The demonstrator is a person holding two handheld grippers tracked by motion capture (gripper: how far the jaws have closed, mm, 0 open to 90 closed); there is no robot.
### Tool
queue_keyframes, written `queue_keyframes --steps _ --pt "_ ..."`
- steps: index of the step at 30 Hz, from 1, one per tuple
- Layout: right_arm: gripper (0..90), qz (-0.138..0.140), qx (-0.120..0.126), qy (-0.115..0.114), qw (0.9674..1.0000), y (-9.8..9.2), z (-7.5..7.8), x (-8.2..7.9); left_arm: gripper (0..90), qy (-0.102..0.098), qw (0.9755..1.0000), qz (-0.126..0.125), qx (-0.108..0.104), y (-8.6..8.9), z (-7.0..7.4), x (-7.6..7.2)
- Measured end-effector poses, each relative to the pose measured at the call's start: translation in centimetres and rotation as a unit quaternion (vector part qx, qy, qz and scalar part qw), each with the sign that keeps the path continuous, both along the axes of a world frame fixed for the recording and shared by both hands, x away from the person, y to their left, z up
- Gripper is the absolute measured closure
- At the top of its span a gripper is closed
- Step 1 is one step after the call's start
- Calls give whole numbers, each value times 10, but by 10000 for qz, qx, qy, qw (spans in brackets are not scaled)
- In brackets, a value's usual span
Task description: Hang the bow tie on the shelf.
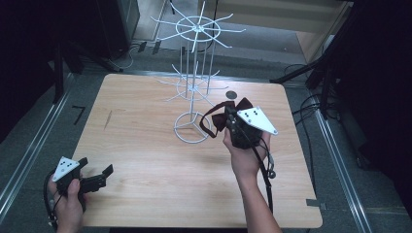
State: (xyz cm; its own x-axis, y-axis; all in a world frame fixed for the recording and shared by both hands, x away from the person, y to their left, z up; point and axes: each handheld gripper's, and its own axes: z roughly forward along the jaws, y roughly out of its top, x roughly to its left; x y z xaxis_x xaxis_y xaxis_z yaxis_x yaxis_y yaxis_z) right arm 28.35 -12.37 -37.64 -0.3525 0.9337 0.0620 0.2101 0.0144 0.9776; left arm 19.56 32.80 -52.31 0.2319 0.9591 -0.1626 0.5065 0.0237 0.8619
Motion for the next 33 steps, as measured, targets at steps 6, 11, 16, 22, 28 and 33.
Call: queue_keyframes --steps 6,11,16,22,28,33 --pt "900 -8 33 241 9997 4 -6 21 0 1 10000 -4 -16 0 0 0" --pt "900 25 20 448 9990 8 -15 31 0 4 10000 -12 -21 1 0 0" --pt "900 112 15 652 9978 17 -32 39 0 3 10000 -11 -17 0 0 0" --pt "900 226 -24 1074 9940 26 -61 49 0 16 10000 -16 -21 1 0 0" --pt "783 403 -147 1218 9916 32 -78 50 0 12 10000 -17 -26 1 0 0" --pt "624 562 -109 1451 9878 27 -89 48 0 12 10000 -20 -22 1 0 0"
